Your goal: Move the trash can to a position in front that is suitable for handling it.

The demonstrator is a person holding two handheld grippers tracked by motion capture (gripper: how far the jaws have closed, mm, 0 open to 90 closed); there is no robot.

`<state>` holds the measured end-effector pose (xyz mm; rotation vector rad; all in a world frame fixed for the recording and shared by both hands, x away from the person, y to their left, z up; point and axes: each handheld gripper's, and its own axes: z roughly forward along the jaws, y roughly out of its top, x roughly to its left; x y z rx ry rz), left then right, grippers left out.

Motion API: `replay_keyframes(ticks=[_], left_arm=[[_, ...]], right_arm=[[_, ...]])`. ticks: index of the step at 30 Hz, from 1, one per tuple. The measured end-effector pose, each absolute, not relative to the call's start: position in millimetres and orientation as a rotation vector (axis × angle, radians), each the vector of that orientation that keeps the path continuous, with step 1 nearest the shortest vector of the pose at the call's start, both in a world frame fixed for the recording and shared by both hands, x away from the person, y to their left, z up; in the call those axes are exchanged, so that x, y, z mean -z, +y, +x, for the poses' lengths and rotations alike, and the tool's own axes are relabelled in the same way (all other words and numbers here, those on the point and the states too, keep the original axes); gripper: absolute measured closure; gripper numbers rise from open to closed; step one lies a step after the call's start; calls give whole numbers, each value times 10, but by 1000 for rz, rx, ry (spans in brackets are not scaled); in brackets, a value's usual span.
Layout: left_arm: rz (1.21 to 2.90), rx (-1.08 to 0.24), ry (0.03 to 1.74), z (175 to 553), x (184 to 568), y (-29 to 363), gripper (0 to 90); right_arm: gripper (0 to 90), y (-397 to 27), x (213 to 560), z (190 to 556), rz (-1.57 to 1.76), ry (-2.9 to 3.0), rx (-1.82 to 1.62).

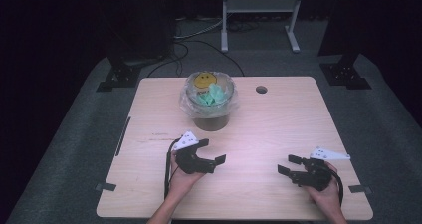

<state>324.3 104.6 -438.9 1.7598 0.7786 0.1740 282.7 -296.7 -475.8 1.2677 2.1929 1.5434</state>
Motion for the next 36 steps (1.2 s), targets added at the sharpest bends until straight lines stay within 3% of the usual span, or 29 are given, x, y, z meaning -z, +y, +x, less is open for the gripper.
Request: replay_keyframes(ticks=[36], left_arm=[[1663, -289, 940, 3805, 3817, 1504, 46]], right_arm=[[265, -2988, 4774, 2830, 1295, 2181, -1544]])
